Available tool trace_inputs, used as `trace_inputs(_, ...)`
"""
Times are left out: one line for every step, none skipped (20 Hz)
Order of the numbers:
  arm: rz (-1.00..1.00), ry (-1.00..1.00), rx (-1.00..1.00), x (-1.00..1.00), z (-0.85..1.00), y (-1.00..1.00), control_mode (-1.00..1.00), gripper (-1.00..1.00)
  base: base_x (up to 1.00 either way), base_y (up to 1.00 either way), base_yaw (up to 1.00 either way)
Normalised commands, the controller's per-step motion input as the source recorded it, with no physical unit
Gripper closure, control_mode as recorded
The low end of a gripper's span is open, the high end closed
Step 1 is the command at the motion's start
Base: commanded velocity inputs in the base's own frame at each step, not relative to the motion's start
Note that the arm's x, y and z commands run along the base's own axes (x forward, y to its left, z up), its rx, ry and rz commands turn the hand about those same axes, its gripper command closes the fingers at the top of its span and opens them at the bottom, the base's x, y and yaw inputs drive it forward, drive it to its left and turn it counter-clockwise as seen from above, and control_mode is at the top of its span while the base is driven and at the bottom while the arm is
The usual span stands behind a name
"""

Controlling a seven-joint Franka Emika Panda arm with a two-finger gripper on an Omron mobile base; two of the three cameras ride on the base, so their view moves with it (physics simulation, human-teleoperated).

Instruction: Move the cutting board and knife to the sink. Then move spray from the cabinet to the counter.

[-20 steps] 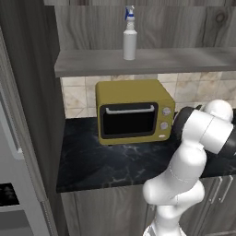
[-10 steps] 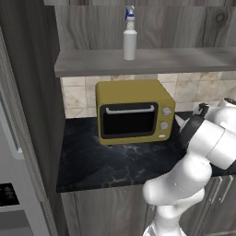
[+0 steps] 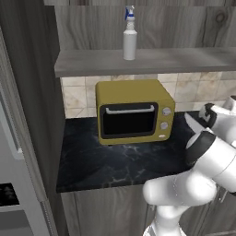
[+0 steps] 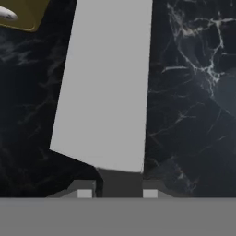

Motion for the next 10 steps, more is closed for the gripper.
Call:
trace_inputs(-0.10, -0.05, -0.01, -0.38, 0.26, 0.00, -1.00, 1.00, 0.00, 0.00, 0.00)
trace_inputs(-0.09, -0.06, -0.01, -0.39, 0.27, -0.01, -1.00, 1.00, 0.00, 0.00, 0.00)
trace_inputs(-0.08, -0.09, -0.03, -0.39, 0.28, 0.00, -1.00, 1.00, 0.00, 0.00, 0.00)
trace_inputs(-0.05, -0.12, -0.04, -0.40, 0.31, 0.00, -1.00, 1.00, 0.00, 0.00, 0.00)
trace_inputs(-0.05, -0.11, -0.05, -0.39, 0.31, 0.00, -1.00, 1.00, 0.00, 0.00, 0.00)
trace_inputs(-0.04, -0.10, -0.05, -0.36, 0.32, 0.00, -1.00, 1.00, 0.00, 0.00, 0.00)
trace_inputs(-0.03, -0.06, -0.07, -0.35, 0.32, 0.00, -1.00, 1.00, 0.00, 0.00, 0.00)
trace_inputs(-0.02, 0.00, -0.04, -0.31, 0.32, 0.00, -1.00, 1.00, 0.00, 0.00, 0.00)
trace_inputs(-0.01, 0.00, -0.03, -0.29, 0.31, 0.00, -1.00, 1.00, 0.00, 0.00, 0.00)
trace_inputs(0.00, 0.00, -0.02, -0.28, 0.31, 0.00, -1.00, 1.00, 0.00, 0.00, 0.00)
